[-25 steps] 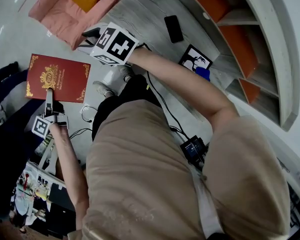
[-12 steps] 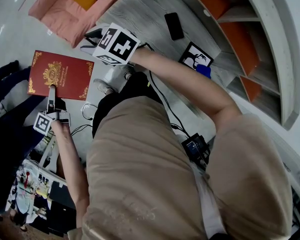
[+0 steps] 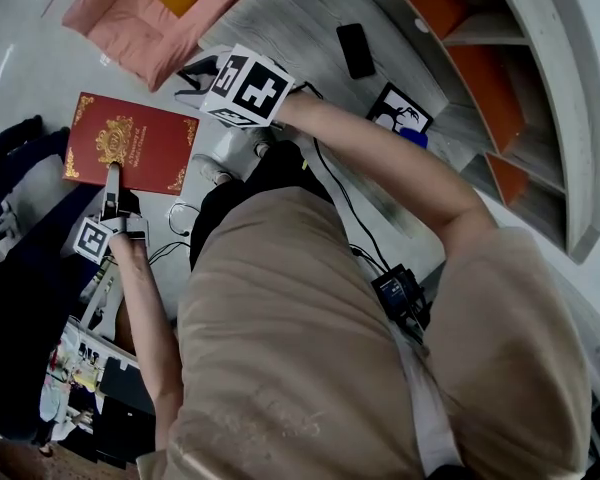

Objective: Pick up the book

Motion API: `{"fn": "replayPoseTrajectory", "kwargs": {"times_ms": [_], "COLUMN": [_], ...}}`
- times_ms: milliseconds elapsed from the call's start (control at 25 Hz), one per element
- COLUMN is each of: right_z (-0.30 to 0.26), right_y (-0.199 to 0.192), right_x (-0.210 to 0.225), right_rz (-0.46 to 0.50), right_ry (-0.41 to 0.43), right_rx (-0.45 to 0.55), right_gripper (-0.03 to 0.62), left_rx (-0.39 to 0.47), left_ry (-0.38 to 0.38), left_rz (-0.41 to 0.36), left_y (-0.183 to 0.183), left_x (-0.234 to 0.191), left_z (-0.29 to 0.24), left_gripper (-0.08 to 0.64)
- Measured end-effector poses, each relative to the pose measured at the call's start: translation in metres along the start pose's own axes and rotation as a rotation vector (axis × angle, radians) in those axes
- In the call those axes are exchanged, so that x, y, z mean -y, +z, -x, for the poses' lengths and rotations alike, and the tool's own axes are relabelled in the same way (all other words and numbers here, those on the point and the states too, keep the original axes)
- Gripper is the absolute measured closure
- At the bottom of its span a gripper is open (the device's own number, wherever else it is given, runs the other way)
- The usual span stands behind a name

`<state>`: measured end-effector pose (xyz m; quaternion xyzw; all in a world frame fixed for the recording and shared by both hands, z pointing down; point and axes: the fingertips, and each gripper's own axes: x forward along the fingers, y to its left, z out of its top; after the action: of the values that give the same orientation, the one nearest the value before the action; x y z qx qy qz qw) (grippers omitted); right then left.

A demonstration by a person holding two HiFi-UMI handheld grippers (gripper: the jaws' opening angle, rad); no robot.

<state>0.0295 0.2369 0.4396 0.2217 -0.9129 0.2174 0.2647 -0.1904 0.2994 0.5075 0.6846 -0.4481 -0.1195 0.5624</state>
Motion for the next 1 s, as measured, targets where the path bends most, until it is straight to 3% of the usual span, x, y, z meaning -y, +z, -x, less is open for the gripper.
{"fn": "replayPoseTrajectory", "kwargs": {"times_ms": [160,320,480,640,720,760,840,880,1000], "right_z": [0.005,0.004,0.01,0.012,0.012,0.011,0.01,0.01,0.014], "right_y": [0.0,0.012,0.003,-0.005,-0.008,-0.008,-0.008,-0.007,-0.01], "right_x": [0.003,0.002,0.015,0.021,0.019,0.018,0.015,0.012,-0.001], "right_rz": [0.084,0.119,0.022,-0.079,-0.099,-0.099,-0.077,-0.063,-0.036], "right_ry": [-0.044,-0.058,-0.085,-0.085,-0.073,-0.063,-0.041,-0.032,-0.011], "right_rx": [-0.021,0.02,0.084,0.125,0.129,0.129,0.127,0.126,0.123], "right_gripper": [0.459,0.474,0.48,0.483,0.483,0.483,0.483,0.483,0.483], "left_rx": [0.015,0.046,0.065,0.08,0.106,0.112,0.106,0.107,0.136], "left_ry": [-0.001,-0.033,-0.082,0.004,-0.062,-0.078,-0.035,-0.023,-0.12], "left_rz": [0.005,0.006,0.06,0.023,0.104,0.104,0.004,-0.007,0.15], "left_y": [-0.002,0.004,0.0,-0.001,-0.005,-0.005,-0.002,-0.003,-0.018], "left_x": [0.001,0.008,0.015,0.003,0.016,0.019,0.013,0.011,0.027], "left_z": [-0.001,0.003,-0.005,0.001,-0.002,-0.003,0.0,0.001,-0.002], "left_gripper": [0.308,0.308,0.308,0.308,0.308,0.308,0.308,0.308,0.308]}}
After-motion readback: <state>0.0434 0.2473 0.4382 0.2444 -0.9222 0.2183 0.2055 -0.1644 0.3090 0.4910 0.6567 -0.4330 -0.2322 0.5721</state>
